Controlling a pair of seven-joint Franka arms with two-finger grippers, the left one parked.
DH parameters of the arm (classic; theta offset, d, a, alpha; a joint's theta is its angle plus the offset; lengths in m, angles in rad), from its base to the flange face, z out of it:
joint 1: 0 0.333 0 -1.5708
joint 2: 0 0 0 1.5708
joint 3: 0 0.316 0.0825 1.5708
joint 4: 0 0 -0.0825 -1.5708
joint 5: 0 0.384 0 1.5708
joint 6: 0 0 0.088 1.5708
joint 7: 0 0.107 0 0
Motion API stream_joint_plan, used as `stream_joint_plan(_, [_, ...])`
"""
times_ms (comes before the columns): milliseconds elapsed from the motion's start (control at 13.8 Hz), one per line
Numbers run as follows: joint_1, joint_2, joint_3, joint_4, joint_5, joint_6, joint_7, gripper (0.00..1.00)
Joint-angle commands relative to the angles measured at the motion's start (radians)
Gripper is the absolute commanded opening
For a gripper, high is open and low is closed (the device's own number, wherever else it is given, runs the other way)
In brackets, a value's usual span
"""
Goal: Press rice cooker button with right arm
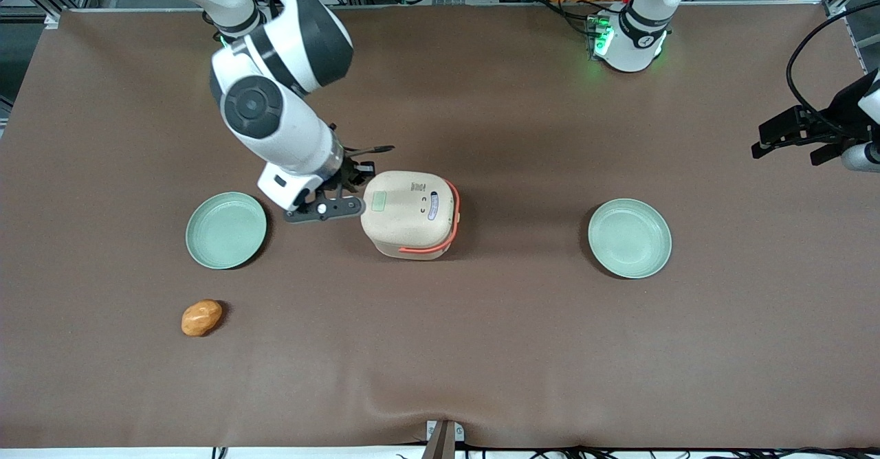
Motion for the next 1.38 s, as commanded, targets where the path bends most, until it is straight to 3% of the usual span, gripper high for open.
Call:
stream_joint_plan(0, [0.022,0.049,-0.009,0.022,0.021,0.017,0.011,0.0])
stream_joint_plan(1304, [0.048,0.146,-0.009,0.017,0.007,0.077,-0.006,0.0])
